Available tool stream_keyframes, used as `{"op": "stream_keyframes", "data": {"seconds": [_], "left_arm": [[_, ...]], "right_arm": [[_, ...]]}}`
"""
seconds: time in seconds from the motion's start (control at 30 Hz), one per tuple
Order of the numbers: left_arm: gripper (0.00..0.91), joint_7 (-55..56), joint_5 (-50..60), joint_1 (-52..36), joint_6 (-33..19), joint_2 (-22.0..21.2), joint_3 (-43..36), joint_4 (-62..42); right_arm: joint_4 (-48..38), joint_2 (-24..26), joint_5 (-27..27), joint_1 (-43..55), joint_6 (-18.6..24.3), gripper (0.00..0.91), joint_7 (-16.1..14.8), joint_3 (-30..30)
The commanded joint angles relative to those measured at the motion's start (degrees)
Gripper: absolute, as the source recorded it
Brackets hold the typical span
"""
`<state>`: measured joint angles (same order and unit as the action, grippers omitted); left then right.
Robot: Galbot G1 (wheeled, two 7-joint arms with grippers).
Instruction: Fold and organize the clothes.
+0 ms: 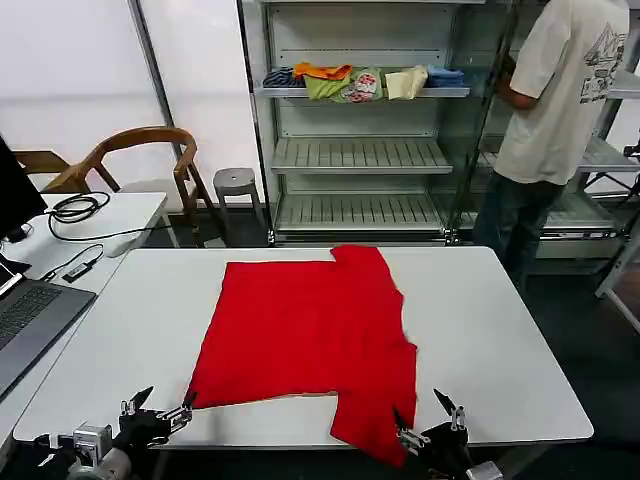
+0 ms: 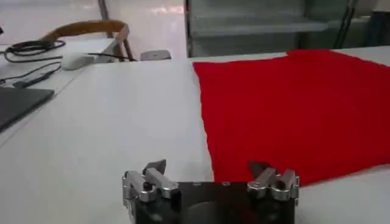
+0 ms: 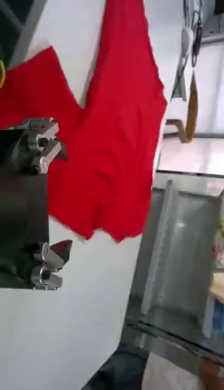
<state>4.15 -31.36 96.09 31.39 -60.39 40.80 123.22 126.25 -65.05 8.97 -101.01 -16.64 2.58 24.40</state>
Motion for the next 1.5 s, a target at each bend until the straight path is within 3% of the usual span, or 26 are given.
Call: {"op": "stream_keyframes", "data": {"seconds": [0.03,0.9,0.93,0.97,1.0,1.03,1.5], "left_arm": [[0.907,0.0,-0.7,0.1,1.4,-0.4,0.1,0.1],[0.907,-1.4,1.8,-1.9,0.6,-1.1,-2.6,-3.3],[0.131,-1.4,2.1,-2.0,0.5,-1.1,-2.6,-3.6],[0.040,-1.4,2.2,-2.0,0.4,-1.1,-2.6,-3.7],[0.030,-1.3,2.3,-2.1,0.4,-1.1,-2.6,-4.0],[0.020,-1.4,2.9,-2.2,0.4,-1.1,-2.7,-4.3],[0.010,-2.4,5.0,-2.0,-0.9,-2.2,-3.7,-4.8]], "right_arm": [[0.2,0.1,0.3,-1.9,0.0,0.907,-0.3,0.5],[-2.8,-0.7,0.0,-0.2,-0.1,0.907,0.3,-3.3],[-2.8,-0.7,0.0,-0.1,-0.2,0.645,0.3,-3.4],[-2.8,-0.7,0.1,-0.1,-0.2,0.202,0.3,-3.5],[-2.8,-0.7,0.1,-0.1,-0.2,0.071,0.3,-3.6],[-2.9,-0.7,0.3,0.0,-0.3,0.000,0.3,-3.8],[-2.5,-0.7,1.8,0.0,-0.8,0.000,0.4,-4.2]]}}
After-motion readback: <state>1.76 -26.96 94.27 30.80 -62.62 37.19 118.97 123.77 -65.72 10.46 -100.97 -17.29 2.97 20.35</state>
